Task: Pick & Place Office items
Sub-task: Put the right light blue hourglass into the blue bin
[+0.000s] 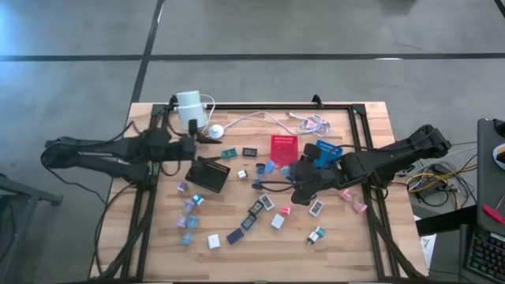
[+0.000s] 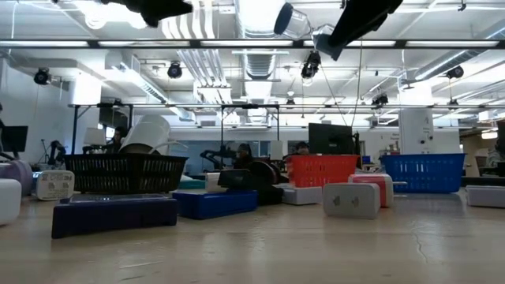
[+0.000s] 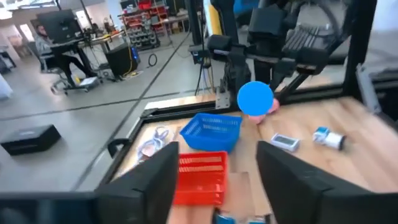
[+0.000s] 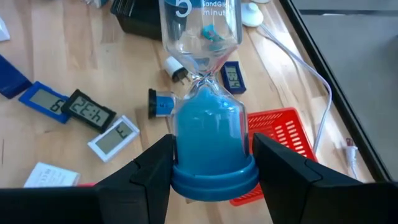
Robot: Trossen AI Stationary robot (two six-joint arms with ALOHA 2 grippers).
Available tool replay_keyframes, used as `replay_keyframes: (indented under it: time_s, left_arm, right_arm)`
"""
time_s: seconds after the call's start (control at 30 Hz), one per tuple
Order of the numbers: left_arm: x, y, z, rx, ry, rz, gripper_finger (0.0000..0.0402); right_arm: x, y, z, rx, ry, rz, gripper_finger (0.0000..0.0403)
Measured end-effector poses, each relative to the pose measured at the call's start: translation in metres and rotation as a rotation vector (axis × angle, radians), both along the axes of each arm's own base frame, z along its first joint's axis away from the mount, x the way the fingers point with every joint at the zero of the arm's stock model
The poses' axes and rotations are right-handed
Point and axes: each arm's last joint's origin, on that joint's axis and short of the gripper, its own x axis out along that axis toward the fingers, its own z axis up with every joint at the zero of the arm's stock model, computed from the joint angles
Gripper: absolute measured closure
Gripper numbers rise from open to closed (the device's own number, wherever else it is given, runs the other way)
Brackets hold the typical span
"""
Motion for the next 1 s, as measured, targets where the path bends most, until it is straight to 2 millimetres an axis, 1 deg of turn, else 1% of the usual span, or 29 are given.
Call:
replay_keyframes:
  time_s: [0.1, 0.17, 0.3, 0.47, 0.63, 0.83, 1.0]
  left_arm:
    - [0.022, 0.000, 0.008, 0.050, 0.026, -0.006, 0.0107]
    - [0.036, 0.000, 0.010, 0.070, 0.047, -0.011, 0.0083]
    - [0.063, 0.000, 0.009, 0.082, 0.091, -0.063, 0.0056]
    - [0.094, -0.004, 0.002, 0.064, 0.153, -0.211, 0.0049]
    - [0.121, -0.005, -0.002, 0.056, 0.178, -0.231, 0.0050]
    - [0.141, -0.009, -0.003, 0.051, 0.222, -0.248, 0.0041]
    - [0.151, -0.012, -0.008, 0.049, 0.244, -0.260, 0.0041]
  right_arm:
    - [-0.001, 0.000, 0.002, 0.004, -0.006, 0.001, 0.0219]
    - [-0.002, 0.000, 0.003, 0.022, -0.005, 0.014, 0.0218]
    - [-0.002, 0.001, 0.002, 0.051, 0.002, 0.033, 0.0214]
    - [-0.002, 0.000, 0.002, 0.106, 0.013, 0.051, 0.0214]
    - [-0.001, 0.000, 0.002, 0.122, 0.011, 0.044, 0.0214]
    - [-0.001, -0.002, 0.002, 0.128, 0.007, 0.030, 0.0214]
    - [-0.001, -0.003, 0.003, 0.129, 0.001, 0.023, 0.0214]
